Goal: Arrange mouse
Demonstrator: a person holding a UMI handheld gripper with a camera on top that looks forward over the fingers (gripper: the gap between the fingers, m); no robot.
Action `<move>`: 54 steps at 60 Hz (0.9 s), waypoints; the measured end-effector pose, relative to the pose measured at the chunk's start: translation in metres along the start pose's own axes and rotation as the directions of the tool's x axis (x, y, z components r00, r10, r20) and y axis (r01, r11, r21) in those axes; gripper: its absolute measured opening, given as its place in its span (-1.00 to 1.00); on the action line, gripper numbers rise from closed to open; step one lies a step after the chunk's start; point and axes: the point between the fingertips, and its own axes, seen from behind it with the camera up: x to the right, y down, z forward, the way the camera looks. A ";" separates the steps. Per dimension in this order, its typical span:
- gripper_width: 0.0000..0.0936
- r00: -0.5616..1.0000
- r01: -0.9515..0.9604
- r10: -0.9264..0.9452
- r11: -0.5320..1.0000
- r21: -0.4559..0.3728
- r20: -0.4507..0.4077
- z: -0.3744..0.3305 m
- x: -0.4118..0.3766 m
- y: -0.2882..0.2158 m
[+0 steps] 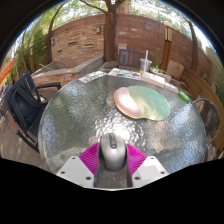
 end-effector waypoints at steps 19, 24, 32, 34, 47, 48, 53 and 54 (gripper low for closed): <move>-0.20 0.990 -0.072 0.025 0.939 0.338 0.140 -0.061 -0.017 -0.221; -0.20 0.989 -0.131 0.092 0.914 0.383 0.120 -0.049 0.021 -0.271; -0.20 0.985 -0.173 0.172 0.933 0.316 0.030 0.026 0.093 -0.272; -0.20 0.981 -0.186 0.191 0.941 0.282 0.009 0.045 0.110 -0.256; -0.11 0.979 -0.180 0.184 0.982 0.051 -0.089 0.142 0.150 -0.150; -0.05 0.979 -0.181 0.184 0.983 0.040 -0.090 0.145 0.150 -0.145; 0.17 0.982 -0.161 0.164 0.986 0.038 -0.093 0.143 0.152 -0.148; 0.25 0.982 -0.161 0.165 0.986 0.041 -0.096 0.140 0.152 -0.149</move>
